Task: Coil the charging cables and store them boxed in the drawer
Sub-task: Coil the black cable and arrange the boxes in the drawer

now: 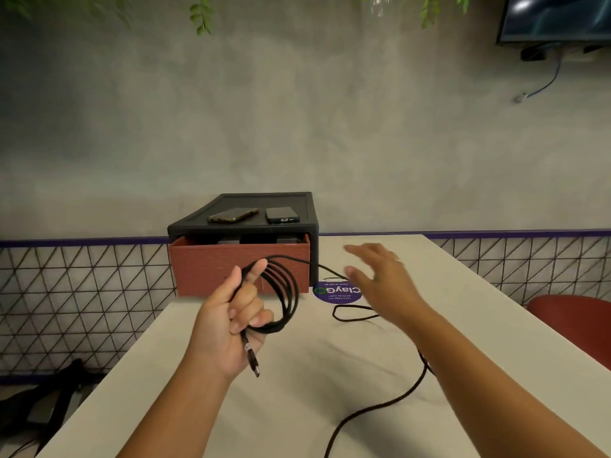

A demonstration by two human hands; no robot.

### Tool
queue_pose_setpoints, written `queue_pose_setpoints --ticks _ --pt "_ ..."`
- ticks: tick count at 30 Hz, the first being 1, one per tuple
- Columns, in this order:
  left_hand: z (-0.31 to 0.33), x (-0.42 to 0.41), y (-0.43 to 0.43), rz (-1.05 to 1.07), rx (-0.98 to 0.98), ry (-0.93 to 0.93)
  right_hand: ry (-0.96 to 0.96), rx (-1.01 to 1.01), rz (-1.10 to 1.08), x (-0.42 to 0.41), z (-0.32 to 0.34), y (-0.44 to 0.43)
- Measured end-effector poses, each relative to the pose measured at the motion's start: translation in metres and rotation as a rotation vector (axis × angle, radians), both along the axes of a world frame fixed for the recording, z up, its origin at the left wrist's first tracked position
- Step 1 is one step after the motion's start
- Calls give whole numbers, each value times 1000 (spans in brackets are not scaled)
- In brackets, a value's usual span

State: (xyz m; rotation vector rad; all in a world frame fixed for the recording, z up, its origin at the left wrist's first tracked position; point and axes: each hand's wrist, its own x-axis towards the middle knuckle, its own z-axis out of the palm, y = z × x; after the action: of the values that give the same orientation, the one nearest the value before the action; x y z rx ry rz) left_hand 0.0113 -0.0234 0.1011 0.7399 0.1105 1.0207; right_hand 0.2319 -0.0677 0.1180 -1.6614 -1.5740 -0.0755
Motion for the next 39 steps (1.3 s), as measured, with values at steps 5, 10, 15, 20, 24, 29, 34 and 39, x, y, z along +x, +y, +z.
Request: queue_pose_setpoints --ticks 5,10,15,20,24,29,34,39 --pt "6 6 -14 -112 7 -13 -1 -24 331 -51 11 7" --pt "9 -12 -2 -342 57 -200 32 -108 268 -52 -9 5" --pt "22 -19 -1 -69 109 -151 -293 -373 337 -68 -37 -17" --pt "18 2 -17 278 167 213 -407 -508 510 -87 -23 -40" --pt "10 6 -23 395 372 599 -361 -436 532 -83 -12 -41" --pt "8 2 -23 257 621 993 -291 -379 524 -68 0 -44" --pt "19 3 -26 281 640 1111 -184 -315 470 -67 4 -45" --pt "12 3 -35 90 667 1073 -18 -220 419 -57 25 -48"
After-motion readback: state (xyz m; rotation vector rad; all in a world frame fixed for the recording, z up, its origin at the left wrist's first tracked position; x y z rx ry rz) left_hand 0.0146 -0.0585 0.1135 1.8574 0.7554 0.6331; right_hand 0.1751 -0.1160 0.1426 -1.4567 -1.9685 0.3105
